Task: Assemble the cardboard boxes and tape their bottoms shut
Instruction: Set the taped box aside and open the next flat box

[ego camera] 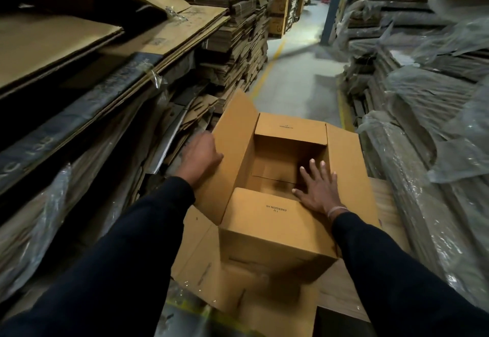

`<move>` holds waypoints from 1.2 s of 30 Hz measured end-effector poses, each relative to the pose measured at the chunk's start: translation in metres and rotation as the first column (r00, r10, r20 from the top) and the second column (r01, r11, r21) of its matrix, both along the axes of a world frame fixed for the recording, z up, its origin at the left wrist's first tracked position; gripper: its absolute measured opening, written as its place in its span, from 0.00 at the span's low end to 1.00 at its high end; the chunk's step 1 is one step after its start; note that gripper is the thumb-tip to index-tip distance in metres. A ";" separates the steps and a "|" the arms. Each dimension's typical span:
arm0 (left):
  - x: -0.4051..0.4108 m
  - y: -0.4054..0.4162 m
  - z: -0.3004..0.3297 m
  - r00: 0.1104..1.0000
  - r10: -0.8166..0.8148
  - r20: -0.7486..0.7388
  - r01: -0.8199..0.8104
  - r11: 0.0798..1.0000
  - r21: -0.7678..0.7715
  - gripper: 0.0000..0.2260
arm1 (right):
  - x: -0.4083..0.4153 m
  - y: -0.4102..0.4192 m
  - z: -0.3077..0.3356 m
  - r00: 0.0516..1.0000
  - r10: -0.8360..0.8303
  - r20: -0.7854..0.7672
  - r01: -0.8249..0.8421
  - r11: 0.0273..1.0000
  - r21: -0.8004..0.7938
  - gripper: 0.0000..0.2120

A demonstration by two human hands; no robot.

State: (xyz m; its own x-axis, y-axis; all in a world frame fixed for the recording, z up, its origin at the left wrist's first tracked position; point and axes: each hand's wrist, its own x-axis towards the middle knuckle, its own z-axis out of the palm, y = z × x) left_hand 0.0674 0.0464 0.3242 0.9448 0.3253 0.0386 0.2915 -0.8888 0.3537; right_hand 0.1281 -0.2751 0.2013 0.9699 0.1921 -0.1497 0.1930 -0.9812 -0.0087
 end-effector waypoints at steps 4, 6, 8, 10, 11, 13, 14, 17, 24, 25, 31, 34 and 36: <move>-0.004 -0.048 0.020 0.925 -0.380 0.005 0.379 0.921 -0.087 0.32 | -0.008 0.003 0.001 1.000 -0.017 -0.007 0.017 0.999 0.038 0.39; -0.010 -0.079 0.001 0.848 -0.528 -0.042 0.526 0.849 -0.053 0.34 | -0.013 0.002 0.002 1.000 -0.016 -0.014 0.017 0.997 0.077 0.39; -0.011 -0.101 -0.036 0.785 -0.604 -0.135 0.615 0.786 0.064 0.35 | -0.017 -0.002 0.003 1.000 -0.008 -0.001 0.008 0.995 0.094 0.39; -0.011 -0.112 -0.076 0.765 -0.606 -0.219 0.633 0.771 0.075 0.35 | -0.020 -0.009 0.002 1.000 -0.008 0.014 0.006 0.992 0.126 0.38; -0.012 -0.114 -0.095 0.766 -0.602 -0.226 0.631 0.771 0.084 0.35 | -0.022 -0.014 0.002 1.000 -0.016 0.014 0.014 0.988 0.154 0.37; -0.014 -0.116 -0.120 0.784 -0.597 -0.173 0.620 0.771 0.146 0.34 | -0.024 -0.025 0.001 0.998 -0.059 0.001 0.057 0.976 0.210 0.37; -0.015 -0.116 -0.127 0.789 -0.598 -0.143 0.615 0.770 0.172 0.33 | -0.026 -0.032 -0.001 0.996 -0.094 -0.007 0.094 0.969 0.230 0.36; -0.013 -0.114 -0.131 0.790 -0.603 -0.109 0.613 0.772 0.167 0.33 | -0.033 -0.053 -0.005 0.974 -0.225 -0.032 0.225 0.937 0.267 0.36; -0.012 -0.114 -0.134 0.782 -0.617 -0.090 0.622 0.762 0.179 0.33 | -0.045 -0.085 -0.007 0.897 -0.422 -0.131 0.440 0.826 0.352 0.40; -0.013 -0.114 -0.134 0.782 -0.617 -0.087 0.621 0.763 0.178 0.33 | -0.045 -0.088 -0.006 0.869 -0.467 -0.162 0.492 0.784 0.378 0.41; -0.014 -0.113 -0.136 0.787 -0.615 -0.040 0.613 0.774 0.159 0.30 | -0.030 -0.108 0.056 0.728 -0.683 -0.052 0.603 0.603 0.522 0.21; -0.014 -0.112 -0.139 0.789 -0.614 0.007 0.606 0.780 0.155 0.28 | -0.029 -0.104 0.123 0.814 -0.565 -0.139 0.484 0.526 0.699 0.19; -0.014 -0.111 -0.139 0.799 -0.600 0.039 0.592 0.797 0.120 0.28 | -0.040 -0.080 0.159 0.882 -0.362 -0.301 0.447 0.442 0.778 0.18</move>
State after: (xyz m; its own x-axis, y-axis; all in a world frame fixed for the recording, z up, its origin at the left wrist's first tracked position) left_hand 0.0533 -0.0650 0.1855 0.9437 -0.3106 0.1139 -0.3300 -0.9088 0.2553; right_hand 0.0877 -0.3551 0.3603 0.9637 -0.1432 -0.2253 -0.2669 -0.4967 -0.8259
